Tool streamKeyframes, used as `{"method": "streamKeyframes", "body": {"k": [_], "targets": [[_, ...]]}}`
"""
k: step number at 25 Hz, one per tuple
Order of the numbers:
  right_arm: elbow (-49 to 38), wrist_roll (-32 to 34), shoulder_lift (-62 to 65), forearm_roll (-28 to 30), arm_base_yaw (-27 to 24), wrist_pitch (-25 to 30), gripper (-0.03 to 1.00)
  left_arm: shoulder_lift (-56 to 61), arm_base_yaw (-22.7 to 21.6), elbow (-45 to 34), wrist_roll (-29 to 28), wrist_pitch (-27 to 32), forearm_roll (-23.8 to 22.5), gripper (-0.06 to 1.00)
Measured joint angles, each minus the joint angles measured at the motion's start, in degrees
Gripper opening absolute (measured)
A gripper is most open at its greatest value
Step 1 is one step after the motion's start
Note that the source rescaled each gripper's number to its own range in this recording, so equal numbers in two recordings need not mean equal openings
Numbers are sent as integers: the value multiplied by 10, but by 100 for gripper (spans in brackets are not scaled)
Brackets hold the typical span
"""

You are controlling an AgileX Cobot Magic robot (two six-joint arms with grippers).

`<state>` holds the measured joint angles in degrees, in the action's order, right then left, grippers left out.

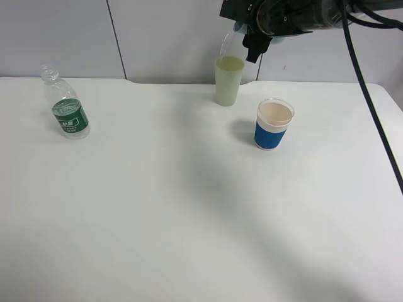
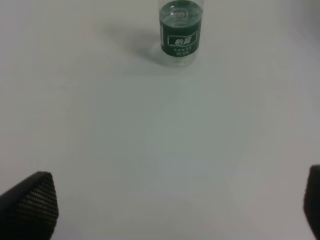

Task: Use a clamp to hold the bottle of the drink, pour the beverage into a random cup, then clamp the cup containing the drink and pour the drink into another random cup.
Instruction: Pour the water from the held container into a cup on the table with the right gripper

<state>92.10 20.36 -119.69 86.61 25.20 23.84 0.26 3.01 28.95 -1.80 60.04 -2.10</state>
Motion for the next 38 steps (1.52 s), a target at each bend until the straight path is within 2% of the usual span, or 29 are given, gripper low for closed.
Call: {"method": "streamKeyframes", "body": {"k": [24, 38], "targets": [[0, -2, 0, 76, 0, -1, 2, 0, 0, 0, 0, 0, 0, 100], [0, -108, 0, 84, 0, 10, 2, 0, 0, 0, 0, 0, 0, 100]]}}
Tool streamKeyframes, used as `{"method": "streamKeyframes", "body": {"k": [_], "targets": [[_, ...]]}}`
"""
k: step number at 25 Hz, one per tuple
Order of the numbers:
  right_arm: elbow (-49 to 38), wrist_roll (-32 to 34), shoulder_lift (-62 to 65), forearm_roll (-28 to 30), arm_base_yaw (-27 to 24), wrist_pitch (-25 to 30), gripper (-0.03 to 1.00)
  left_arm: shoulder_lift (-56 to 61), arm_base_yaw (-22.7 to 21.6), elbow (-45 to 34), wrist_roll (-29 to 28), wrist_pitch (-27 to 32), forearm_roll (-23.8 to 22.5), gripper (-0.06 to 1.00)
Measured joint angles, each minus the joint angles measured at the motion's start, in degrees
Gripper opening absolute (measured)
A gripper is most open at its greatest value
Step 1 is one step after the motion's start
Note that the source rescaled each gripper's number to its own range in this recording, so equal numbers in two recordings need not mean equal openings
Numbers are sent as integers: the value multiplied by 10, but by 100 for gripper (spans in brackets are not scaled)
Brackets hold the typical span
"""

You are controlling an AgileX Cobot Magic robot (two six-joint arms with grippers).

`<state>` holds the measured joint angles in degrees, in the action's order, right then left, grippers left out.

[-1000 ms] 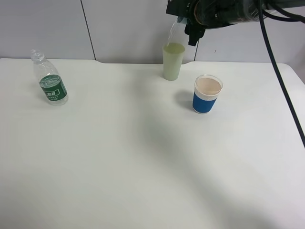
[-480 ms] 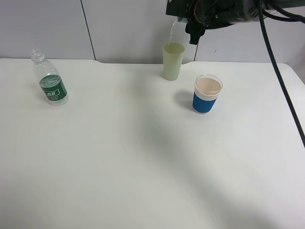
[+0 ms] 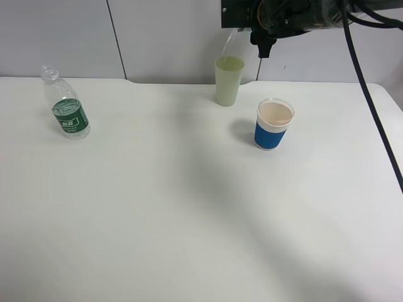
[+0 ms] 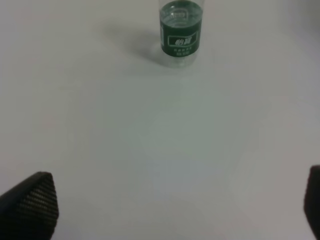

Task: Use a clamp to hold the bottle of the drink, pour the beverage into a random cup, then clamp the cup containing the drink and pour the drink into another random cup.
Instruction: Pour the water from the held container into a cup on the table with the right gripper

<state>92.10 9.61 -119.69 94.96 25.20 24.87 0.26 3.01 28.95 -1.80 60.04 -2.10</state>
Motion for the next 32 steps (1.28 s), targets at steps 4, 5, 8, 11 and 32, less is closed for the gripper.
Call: {"method": "streamKeyframes", "body": {"k": [4, 5, 8, 11, 32], "targets": [[0, -7, 0, 1, 0, 0, 2, 0, 0, 0, 0, 0, 0, 100], [0, -8, 1, 1, 0, 0, 2, 0, 0, 0, 0, 0, 0, 100], [0, -22, 1, 1, 0, 3, 2, 0, 0, 0, 0, 0, 0, 100], [0, -44, 1, 2, 0, 6, 2, 0, 0, 0, 0, 0, 0, 100], [0, -163, 1, 17, 0, 17, 2, 0, 0, 0, 0, 0, 0, 100]]}}
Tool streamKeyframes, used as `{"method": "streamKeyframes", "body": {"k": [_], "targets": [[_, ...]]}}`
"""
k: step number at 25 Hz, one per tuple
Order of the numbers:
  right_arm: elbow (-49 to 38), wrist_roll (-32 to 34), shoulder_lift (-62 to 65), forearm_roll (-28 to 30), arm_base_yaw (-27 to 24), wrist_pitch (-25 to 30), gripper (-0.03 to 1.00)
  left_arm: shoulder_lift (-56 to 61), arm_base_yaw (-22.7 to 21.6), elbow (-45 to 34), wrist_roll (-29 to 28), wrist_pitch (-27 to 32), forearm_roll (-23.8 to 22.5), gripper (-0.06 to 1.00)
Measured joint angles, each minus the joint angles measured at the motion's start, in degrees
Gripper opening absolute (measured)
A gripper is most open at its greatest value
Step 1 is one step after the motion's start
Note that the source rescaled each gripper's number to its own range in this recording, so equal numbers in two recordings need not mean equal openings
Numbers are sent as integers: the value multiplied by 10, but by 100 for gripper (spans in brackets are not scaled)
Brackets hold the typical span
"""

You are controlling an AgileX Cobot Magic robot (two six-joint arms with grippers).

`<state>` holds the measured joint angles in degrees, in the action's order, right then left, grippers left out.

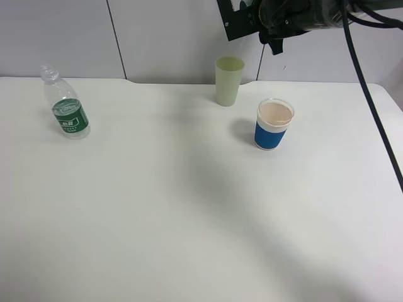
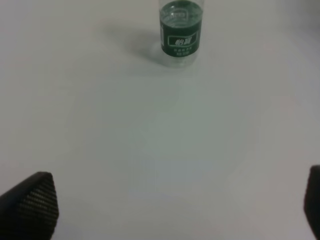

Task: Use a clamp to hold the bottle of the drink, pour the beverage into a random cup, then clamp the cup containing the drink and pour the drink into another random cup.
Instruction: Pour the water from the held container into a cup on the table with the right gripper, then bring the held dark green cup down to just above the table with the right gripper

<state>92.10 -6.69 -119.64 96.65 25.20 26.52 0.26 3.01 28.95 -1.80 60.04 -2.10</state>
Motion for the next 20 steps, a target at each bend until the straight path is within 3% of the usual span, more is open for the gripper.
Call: {"method": "streamKeyframes", "body": {"k": [13, 15, 16, 20], "targets": [[0, -19, 0, 2, 0, -21, 2, 0, 0, 0, 0, 0, 0, 100], [0, 28, 0, -16, 0, -26, 2, 0, 0, 0, 0, 0, 0, 100], [0, 107, 0, -37, 0, -29, 2, 0, 0, 0, 0, 0, 0, 100], [0, 313, 0, -72, 0, -29, 2, 0, 0, 0, 0, 0, 0, 100]]}}
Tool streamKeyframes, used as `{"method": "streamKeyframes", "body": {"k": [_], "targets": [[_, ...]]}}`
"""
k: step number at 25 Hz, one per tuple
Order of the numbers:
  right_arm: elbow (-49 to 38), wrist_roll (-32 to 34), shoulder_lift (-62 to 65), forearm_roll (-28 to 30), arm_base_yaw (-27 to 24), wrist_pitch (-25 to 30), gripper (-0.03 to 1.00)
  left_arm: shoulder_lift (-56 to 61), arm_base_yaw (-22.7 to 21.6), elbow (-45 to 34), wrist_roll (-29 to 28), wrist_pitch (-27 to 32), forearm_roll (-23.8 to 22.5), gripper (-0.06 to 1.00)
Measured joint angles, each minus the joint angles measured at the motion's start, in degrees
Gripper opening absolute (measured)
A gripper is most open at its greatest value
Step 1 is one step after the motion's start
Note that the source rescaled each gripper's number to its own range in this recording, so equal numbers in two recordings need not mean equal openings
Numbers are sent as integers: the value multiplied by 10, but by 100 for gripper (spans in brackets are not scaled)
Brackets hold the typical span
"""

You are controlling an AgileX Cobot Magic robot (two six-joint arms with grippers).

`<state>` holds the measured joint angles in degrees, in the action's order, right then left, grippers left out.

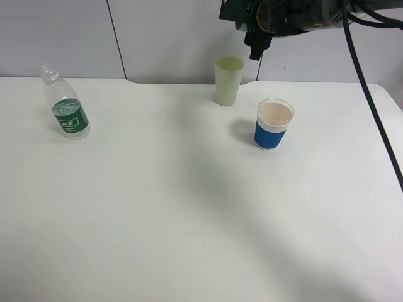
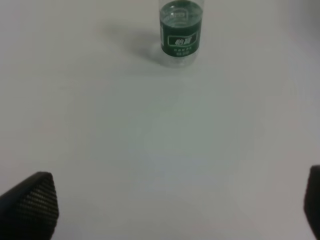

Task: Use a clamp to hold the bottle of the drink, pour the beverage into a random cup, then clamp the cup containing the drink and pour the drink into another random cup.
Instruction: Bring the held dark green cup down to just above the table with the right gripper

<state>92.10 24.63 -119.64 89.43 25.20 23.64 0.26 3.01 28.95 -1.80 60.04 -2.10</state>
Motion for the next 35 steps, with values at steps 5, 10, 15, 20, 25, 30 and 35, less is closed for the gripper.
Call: {"method": "streamKeyframes", "body": {"k": [5, 10, 15, 20, 25, 30, 35], "targets": [[0, 169, 4, -23, 11, 2, 2, 0, 0, 0, 0, 0, 0, 100], [0, 203, 24, -25, 39, 2, 2, 0, 0, 0, 0, 0, 0, 100], [0, 203, 55, -55, 86, 4, 2, 0, 0, 0, 0, 0, 0, 100], [2, 205, 75, -101, 130, -27, 2, 0, 0, 0, 0, 0, 0, 100], [2, 182, 75, -227, 154, -107, 2, 0, 0, 0, 0, 0, 0, 100], [-25, 77, 76, -410, 158, -256, 2, 0, 0, 0, 0, 0, 0, 100], [-110, -27, 76, -534, 159, -404, 2, 0, 0, 0, 0, 0, 0, 100]]}}
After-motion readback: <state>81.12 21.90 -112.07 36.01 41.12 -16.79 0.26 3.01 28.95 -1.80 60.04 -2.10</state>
